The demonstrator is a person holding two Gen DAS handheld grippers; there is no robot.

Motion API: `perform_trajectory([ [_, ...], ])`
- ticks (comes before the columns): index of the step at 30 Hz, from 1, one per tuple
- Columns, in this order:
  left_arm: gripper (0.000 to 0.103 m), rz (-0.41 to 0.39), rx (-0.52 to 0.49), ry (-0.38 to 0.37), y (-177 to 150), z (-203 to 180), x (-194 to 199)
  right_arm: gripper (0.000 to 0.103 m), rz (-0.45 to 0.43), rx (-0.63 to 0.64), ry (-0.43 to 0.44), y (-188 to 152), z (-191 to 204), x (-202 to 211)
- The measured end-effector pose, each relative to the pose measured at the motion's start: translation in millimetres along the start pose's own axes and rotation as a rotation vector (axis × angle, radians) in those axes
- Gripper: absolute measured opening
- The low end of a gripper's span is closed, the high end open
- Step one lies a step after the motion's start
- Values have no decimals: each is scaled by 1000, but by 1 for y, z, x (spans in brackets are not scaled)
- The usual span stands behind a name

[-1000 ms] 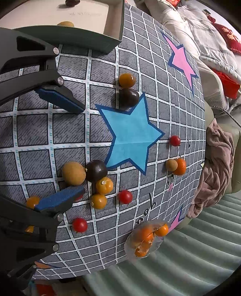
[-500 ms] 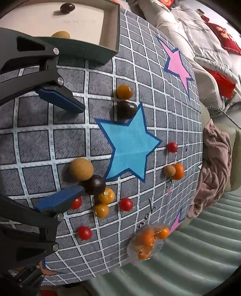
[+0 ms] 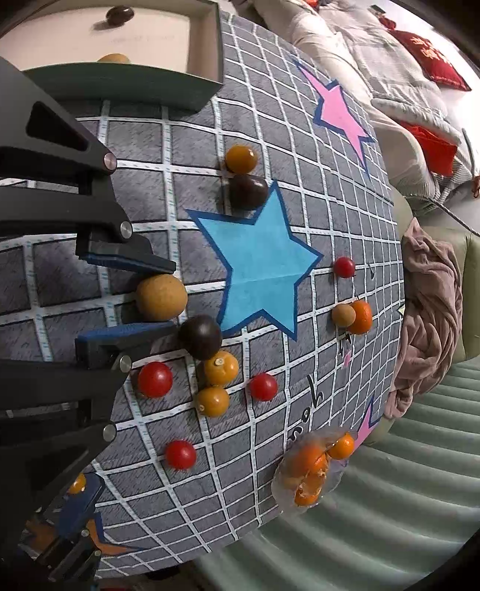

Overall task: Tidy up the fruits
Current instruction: 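Carry both fruits over the white tray and open both tools to release them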

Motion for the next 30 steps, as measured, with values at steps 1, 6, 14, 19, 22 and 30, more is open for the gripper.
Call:
perform_trajectory([
  [1, 27, -1, 3, -3, -2, 0, 2, 19, -5, -10, 11, -1, -1, 3],
  [6, 27, -25, 13, -33, -15, 1, 26, 19, -9, -45, 33, -5, -8, 16],
  [14, 27, -70, 15, -49, -33, 12, 71, 19, 4, -86, 49, -11, -10, 30],
  [19, 27, -97, 27, -44, -38, 25, 97, 19, -4, -86, 62, -7, -1, 42],
  [22, 27, -114, 36, -37, -41, 34, 113, 19, -13, -81, 71, -2, 8, 49],
  [30, 27, -167, 65, -6, -48, 70, 152, 19, -39, -34, 107, 20, 46, 68],
])
Point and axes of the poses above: each gripper's, at about its wrist camera, not at the fingertips, and x roughly against the way its jaws point, z to its left, y to its top, the point moved 7 cm from there along -x, roughly the way its jaws point, and after that the axes turned 5 degrees about -y, right-handed, at the moved point
